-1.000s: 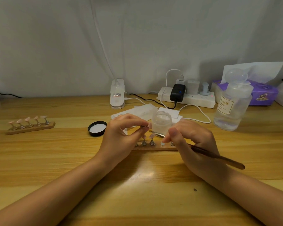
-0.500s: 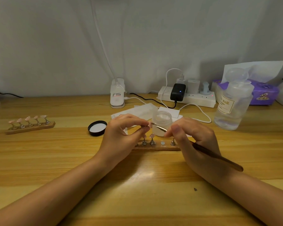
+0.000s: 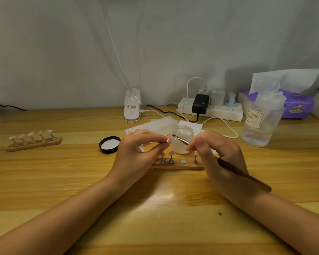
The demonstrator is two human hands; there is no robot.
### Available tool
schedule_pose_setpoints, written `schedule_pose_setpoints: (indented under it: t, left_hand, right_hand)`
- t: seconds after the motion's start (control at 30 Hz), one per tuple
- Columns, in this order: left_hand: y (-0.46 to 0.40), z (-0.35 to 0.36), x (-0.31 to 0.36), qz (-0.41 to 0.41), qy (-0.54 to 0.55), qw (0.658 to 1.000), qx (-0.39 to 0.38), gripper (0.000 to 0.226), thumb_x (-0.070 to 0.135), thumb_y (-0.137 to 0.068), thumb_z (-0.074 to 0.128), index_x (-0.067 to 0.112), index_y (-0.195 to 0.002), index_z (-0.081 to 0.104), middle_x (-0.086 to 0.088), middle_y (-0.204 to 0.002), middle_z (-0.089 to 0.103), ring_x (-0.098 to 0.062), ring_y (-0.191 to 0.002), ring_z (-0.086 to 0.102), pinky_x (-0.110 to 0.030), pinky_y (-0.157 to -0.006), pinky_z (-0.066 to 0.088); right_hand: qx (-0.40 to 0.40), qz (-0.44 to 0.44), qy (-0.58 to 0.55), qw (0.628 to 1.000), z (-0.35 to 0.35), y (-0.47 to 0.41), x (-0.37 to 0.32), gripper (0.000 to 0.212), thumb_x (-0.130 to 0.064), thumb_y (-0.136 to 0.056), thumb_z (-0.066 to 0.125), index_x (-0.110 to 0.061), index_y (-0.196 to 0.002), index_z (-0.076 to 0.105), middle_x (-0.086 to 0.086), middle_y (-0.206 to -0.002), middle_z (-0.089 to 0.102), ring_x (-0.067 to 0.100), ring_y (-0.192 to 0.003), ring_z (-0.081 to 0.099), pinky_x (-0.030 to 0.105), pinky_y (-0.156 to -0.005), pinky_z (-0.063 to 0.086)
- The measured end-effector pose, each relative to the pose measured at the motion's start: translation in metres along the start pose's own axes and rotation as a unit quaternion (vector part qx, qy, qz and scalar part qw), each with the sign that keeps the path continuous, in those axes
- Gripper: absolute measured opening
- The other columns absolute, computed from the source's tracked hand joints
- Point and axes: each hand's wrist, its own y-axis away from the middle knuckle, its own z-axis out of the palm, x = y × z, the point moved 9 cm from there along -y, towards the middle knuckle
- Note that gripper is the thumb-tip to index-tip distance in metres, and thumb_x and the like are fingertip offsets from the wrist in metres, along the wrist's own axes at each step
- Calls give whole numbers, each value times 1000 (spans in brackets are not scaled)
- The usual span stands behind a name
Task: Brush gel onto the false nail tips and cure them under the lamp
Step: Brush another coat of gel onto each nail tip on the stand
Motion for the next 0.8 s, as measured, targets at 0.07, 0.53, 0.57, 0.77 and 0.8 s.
schedule_pose_setpoints:
  t: [0.07, 0.53, 0.57, 0.77, 0.8]
  left_hand:
    - [0, 0, 0, -2, 1, 1000, 1, 19, 27, -71, 65, 26, -90, 68, 11, -78, 68, -5, -75, 62, -45, -73, 50]
    - [1, 0, -3, -10, 10, 1000, 0, 15, 24, -72, 66, 32, -84, 67, 14, -77, 68, -5, -74, 62, -38, -71, 50]
    - [0, 0, -4, -11, 10, 1000, 1, 16, 23, -71, 67, 31, -85, 68, 13, -76, 68, -5, -74, 62, -39, -71, 50]
    - [-1, 1, -1, 1, 9, 1000, 3, 18, 24, -71, 67, 30, -88, 67, 12, -76, 68, -5, -74, 62, -32, -71, 49]
    - [-1, 0, -2, -1, 9, 1000, 3, 17, 24, -71, 67, 30, -87, 67, 12, -76, 68, -6, -74, 62, -33, -71, 49]
  right_hand:
    - [-12, 1, 9, 1000, 3, 1, 2, 43, -39, -94, 34, -14, -75, 63, -1, -69, 60, 10, -69, 56, 28, -64, 45]
    - [-10, 6, 1, 1000, 4, -1, 2, 42, -38, -93, 35, -14, -74, 63, -11, -70, 58, 2, -72, 55, 15, -67, 42]
    - [-17, -7, -1, 1000, 6, 0, 0, 41, -35, -93, 37, -11, -74, 64, -6, -70, 59, 4, -71, 56, 18, -66, 43]
    - [-39, -51, -13, 998, 9, 3, -10, 48, -34, -96, 35, -6, -71, 65, 2, -67, 61, 10, -68, 56, 25, -64, 45]
    - [-32, -47, -14, 998, 7, 3, -9, 48, -35, -96, 34, -8, -70, 64, -2, -67, 59, 7, -69, 56, 23, -65, 45]
